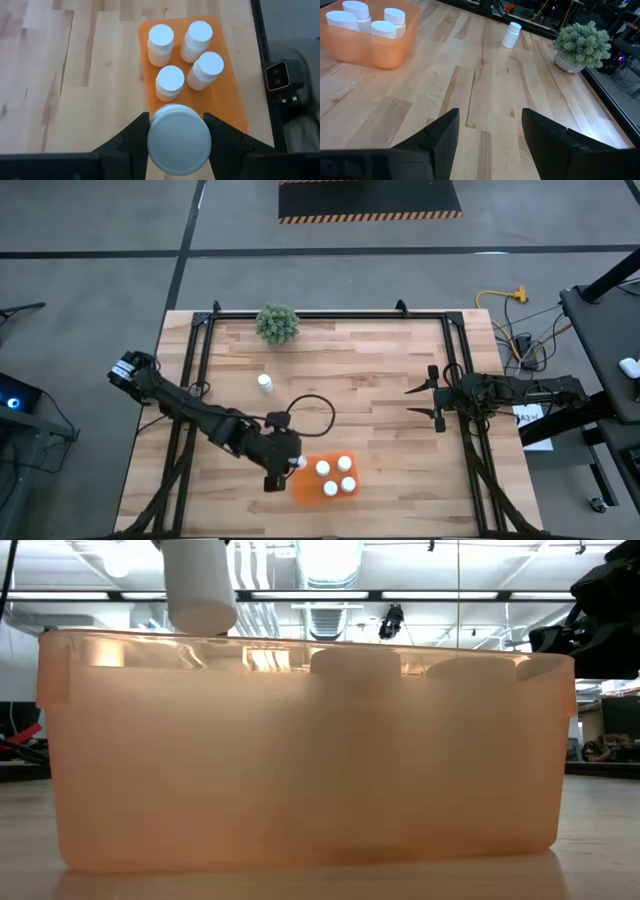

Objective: Pick and place pill bottles into a basket
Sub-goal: Put the bottom pill bottle into the bin

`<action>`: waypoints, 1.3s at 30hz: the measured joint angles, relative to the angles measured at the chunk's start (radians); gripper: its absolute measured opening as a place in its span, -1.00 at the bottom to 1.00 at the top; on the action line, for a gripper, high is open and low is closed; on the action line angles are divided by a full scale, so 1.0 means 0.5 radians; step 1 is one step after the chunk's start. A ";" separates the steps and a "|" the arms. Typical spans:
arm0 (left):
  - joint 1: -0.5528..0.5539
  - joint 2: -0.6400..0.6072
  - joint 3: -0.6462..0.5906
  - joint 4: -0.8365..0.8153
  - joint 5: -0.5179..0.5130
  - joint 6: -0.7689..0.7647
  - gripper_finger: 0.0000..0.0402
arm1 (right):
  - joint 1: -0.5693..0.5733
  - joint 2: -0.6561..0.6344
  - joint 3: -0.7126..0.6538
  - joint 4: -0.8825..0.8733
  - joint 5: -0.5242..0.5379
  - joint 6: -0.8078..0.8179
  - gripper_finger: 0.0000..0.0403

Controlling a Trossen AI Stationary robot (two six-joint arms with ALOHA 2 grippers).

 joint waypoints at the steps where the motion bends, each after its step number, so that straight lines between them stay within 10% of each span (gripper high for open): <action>1: -0.010 0.001 -0.004 0.001 -0.012 -0.036 -0.31 | 0.000 0.000 0.000 0.000 0.000 0.000 0.02; 39: -0.052 0.575 -0.026 0.230 0.036 -0.097 -0.31 | 0.000 0.000 0.000 0.000 0.000 0.000 0.02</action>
